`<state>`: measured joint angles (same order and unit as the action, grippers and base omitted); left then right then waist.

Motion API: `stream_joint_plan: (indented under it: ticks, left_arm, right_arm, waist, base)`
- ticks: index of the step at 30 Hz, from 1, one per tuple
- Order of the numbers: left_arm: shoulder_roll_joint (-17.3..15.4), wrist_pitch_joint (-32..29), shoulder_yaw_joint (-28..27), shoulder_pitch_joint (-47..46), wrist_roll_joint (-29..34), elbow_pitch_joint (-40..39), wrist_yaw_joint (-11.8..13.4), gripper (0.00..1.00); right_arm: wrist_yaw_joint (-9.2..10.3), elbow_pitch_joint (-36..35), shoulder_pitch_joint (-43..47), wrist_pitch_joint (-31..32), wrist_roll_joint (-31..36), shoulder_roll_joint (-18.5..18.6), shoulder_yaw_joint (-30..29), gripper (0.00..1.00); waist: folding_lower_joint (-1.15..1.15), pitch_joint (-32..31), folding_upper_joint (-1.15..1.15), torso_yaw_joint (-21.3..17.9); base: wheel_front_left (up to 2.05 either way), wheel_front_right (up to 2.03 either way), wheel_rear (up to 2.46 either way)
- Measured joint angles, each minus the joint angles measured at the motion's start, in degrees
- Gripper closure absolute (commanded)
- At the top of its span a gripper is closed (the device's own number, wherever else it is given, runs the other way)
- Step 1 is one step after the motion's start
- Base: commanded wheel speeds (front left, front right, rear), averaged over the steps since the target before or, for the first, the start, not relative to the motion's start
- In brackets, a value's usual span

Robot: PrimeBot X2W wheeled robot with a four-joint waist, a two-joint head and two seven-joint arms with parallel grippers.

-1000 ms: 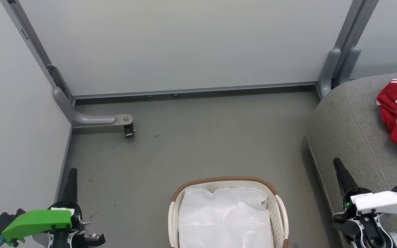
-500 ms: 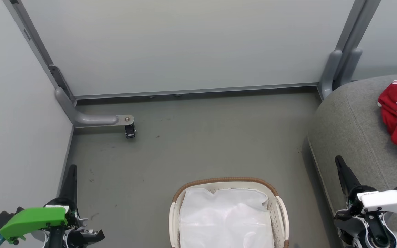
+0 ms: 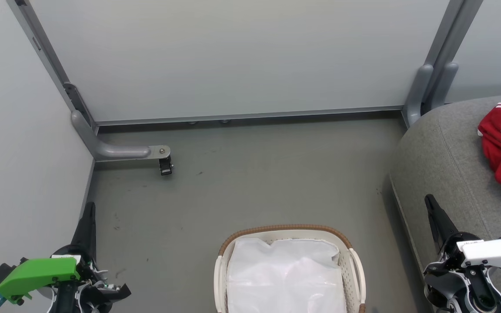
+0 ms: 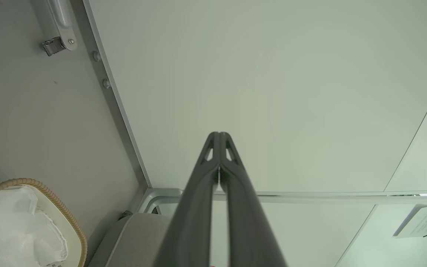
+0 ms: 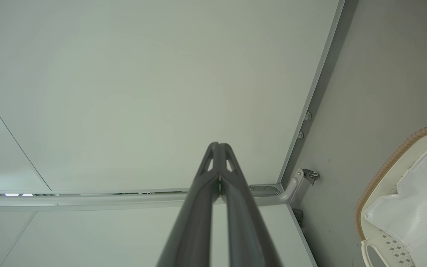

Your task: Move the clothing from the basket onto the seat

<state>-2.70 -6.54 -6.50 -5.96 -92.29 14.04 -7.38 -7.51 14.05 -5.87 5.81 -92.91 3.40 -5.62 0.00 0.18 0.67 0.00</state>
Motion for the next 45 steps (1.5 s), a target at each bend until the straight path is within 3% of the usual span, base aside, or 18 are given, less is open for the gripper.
stream_joint_plan:
  ticks: [45]
  left_arm:
    - [0.0, 0.0, 0.0, 0.0, 0.0, 0.0, 0.0, 1.00]
  right_arm:
    - [0.00, 0.0, 0.0, 0.4, 0.1, -0.2, -0.5, 1.00]
  waist:
    - [0.00, 0.0, 0.00, 0.0]
  base:
    - [0.00, 0.00, 0.00]
